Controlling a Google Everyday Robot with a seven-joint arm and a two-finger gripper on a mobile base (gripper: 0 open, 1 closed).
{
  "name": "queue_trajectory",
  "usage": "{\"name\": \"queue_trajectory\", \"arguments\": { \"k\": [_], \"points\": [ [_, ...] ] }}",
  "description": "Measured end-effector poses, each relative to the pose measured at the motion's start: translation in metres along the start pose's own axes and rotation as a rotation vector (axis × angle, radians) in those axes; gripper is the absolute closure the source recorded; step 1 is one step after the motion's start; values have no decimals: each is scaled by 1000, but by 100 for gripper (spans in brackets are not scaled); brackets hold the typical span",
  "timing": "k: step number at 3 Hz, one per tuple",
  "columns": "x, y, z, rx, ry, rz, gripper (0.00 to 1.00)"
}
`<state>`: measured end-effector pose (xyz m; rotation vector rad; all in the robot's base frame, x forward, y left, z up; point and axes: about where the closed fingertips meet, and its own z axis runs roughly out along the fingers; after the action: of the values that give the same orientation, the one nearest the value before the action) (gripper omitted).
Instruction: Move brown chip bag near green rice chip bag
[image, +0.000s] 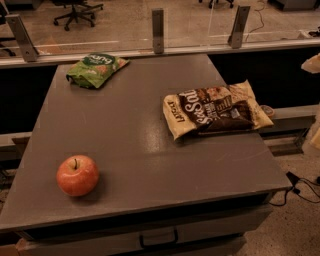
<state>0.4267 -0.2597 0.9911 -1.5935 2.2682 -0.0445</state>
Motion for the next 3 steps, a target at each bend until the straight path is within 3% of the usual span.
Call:
{"name": "queue_trajectory", "arguments": {
  "k": [1,2,3],
  "points": [
    [-1,-2,0,6,-5,-3,0],
    [-24,-29,26,7,-78,-70,0],
    [-64,-84,78,26,-192,-166,0]
  ]
}}
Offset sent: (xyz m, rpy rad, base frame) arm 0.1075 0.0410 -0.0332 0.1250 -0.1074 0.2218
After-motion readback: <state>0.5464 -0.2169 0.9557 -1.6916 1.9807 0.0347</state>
